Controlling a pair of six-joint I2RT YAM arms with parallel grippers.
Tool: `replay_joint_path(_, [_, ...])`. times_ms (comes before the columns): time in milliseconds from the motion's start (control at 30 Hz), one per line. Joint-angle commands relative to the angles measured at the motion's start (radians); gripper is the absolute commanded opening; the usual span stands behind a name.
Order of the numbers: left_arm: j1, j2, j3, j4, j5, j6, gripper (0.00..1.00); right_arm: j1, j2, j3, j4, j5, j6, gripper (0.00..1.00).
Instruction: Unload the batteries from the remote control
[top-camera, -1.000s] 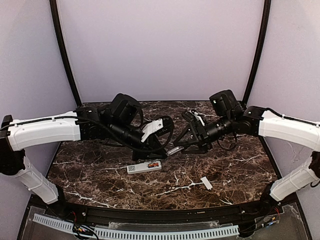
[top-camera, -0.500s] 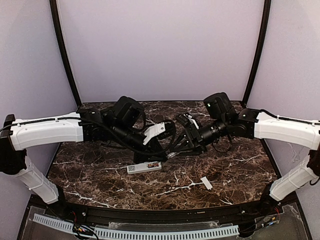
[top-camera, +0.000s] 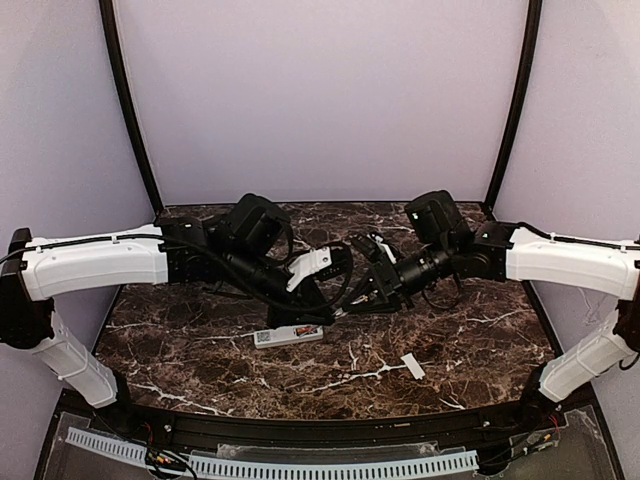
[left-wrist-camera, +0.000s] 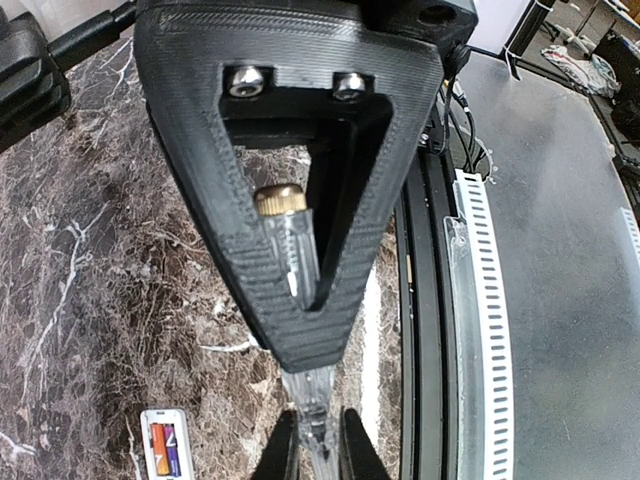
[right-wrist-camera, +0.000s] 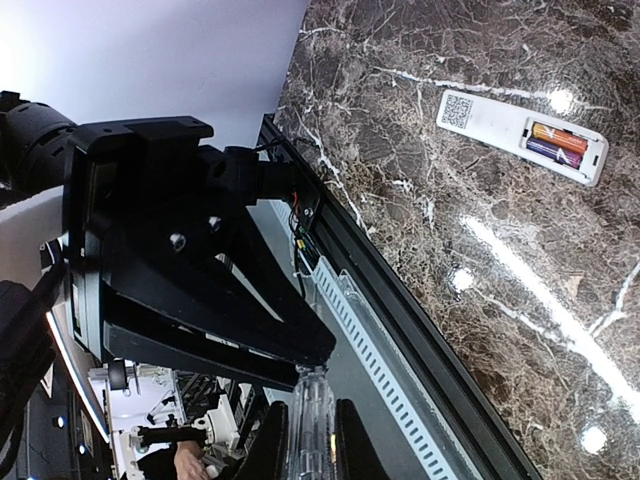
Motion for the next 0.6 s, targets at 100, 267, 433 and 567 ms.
replay_joint_path(100, [-0.006,-0.013,0.030,-0.032,-0.067,0.011,0.27,0.017,-0.030,-0.003,0.040,0.005,-0.015,0.00])
replay_joint_path(267, [-0.006,-0.054,0.002,-0.008,-0.157,0.024,0.69,0.016,-0.086,-0.001,0.030,0.044,-0.022,0.00])
replay_joint_path(433, [-0.006,-0.115,-0.052,0.045,-0.141,0.048,0.71,0.014,-0.135,-0.010,0.030,0.077,-0.006,0.00])
replay_joint_path(567, [-0.006,-0.139,-0.077,0.084,-0.134,0.051,0.58,0.013,-0.166,-0.018,0.034,0.099,0.008,0.00])
